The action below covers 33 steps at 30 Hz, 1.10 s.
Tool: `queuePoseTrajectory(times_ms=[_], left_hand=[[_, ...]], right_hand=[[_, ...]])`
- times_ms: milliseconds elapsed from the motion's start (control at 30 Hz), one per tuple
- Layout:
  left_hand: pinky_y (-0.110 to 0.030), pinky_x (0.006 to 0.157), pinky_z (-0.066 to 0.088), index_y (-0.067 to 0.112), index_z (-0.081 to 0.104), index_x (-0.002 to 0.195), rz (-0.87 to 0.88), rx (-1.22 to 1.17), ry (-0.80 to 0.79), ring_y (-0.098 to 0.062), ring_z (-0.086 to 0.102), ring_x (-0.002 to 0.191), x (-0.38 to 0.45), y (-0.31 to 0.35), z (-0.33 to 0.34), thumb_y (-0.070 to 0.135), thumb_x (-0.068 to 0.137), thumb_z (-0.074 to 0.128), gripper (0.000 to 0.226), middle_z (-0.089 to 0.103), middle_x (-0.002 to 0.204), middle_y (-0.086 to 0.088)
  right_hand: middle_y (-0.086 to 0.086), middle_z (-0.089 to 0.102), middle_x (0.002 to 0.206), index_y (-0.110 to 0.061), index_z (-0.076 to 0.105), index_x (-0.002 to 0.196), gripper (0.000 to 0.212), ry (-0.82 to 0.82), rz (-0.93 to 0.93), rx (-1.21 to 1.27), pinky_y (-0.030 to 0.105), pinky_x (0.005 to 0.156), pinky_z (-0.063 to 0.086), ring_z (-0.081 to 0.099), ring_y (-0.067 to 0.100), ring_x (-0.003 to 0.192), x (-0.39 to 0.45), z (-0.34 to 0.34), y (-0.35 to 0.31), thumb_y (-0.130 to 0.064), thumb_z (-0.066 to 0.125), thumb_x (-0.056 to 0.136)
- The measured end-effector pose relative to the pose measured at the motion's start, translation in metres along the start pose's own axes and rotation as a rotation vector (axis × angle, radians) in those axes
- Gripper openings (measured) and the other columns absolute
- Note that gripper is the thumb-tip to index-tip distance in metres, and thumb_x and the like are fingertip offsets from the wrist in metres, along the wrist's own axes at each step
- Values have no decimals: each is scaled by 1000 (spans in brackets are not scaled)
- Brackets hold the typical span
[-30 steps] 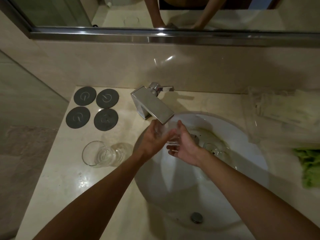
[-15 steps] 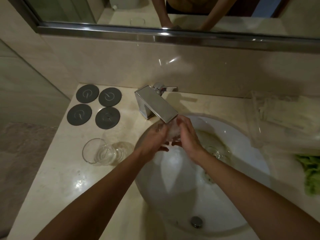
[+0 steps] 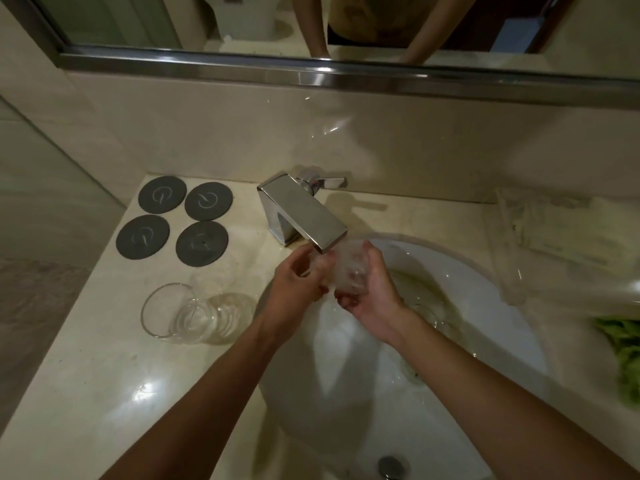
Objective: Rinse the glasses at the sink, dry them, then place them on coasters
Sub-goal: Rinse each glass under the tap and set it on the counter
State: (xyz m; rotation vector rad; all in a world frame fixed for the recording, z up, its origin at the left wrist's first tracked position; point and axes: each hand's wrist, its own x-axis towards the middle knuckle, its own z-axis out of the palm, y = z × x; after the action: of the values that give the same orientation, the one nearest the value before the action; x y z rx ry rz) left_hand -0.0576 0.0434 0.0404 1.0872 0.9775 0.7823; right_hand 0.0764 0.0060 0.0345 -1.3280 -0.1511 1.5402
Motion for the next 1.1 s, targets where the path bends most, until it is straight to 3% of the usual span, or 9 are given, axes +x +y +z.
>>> queuePoseTrajectory(times_ms=[133, 200, 367, 600, 667, 800, 900, 1000, 1100], left_hand=[[-15, 59, 48, 10, 67, 111, -103, -205, -50, -6, 61, 64, -3, 0, 2, 12, 100, 56, 17, 72, 81, 4], [-16, 58, 47, 9, 67, 115, -138, -237, -31, -8, 61, 67, -3, -1, 3, 8, 102, 49, 22, 73, 91, -2], [-23, 57, 40, 21, 64, 126, -72, -47, -77, -9, 52, 67, -6, -5, 8, 29, 92, 69, 35, 69, 113, -6], [-23, 52, 32, -1, 62, 120, -185, -233, 79, -15, 39, 62, -4, -15, 7, 15, 103, 52, 25, 61, 92, -14], [-22, 52, 34, 0, 60, 120, -187, -273, 38, -11, 44, 60, -6, -15, 5, 20, 102, 56, 28, 62, 88, -8], [-24, 54, 44, 9, 57, 133, -281, -275, -17, -18, 50, 78, -5, -16, -1, 46, 90, 70, 57, 62, 111, -13], [-23, 48, 40, 12, 60, 130, -321, -236, 35, -13, 48, 66, 0, -12, -6, 50, 87, 71, 58, 57, 104, -14], [-20, 44, 35, 17, 65, 128, -365, -283, 15, -9, 50, 57, 1, -8, -8, 45, 98, 56, 41, 65, 99, -8], [-19, 47, 36, 19, 66, 128, -388, -367, -27, -10, 54, 70, -3, -6, -5, 47, 101, 50, 42, 68, 111, -10]], right_hand=[[8, 49, 97, -23, 62, 119, 44, 3, 117, 171, 25, 43, 37, 49, 17, 56, 1, -9, 0, -57, 56, 92], [9, 50, 98, -24, 63, 119, 43, 2, 137, 219, 24, 42, 36, 48, 18, 57, -1, -10, 2, -56, 58, 91], [9, 53, 97, -23, 66, 113, 39, 40, 158, 213, 24, 44, 37, 48, 16, 55, -7, -10, 4, -54, 58, 92], [11, 54, 101, -25, 63, 120, 45, 36, 167, 170, 26, 47, 36, 49, 18, 56, -8, -12, 11, -57, 59, 90], [11, 53, 102, -23, 62, 117, 42, 44, 150, 149, 26, 49, 35, 49, 17, 56, -11, -7, 11, -56, 56, 92], [8, 55, 95, -18, 59, 108, 37, 86, 79, 62, 25, 49, 33, 46, 15, 55, -17, 8, 8, -52, 56, 95], [6, 62, 87, -17, 60, 107, 33, 33, 10, -79, 25, 51, 38, 49, 13, 54, -21, 15, 6, -48, 58, 95], [6, 67, 104, -27, 54, 120, 49, 25, -79, -250, 27, 62, 45, 58, 14, 75, -21, 16, 11, -53, 72, 83], [2, 66, 116, -35, 46, 119, 63, 101, -191, -336, 19, 70, 49, 67, 11, 96, -22, 18, 21, -45, 85, 71]])
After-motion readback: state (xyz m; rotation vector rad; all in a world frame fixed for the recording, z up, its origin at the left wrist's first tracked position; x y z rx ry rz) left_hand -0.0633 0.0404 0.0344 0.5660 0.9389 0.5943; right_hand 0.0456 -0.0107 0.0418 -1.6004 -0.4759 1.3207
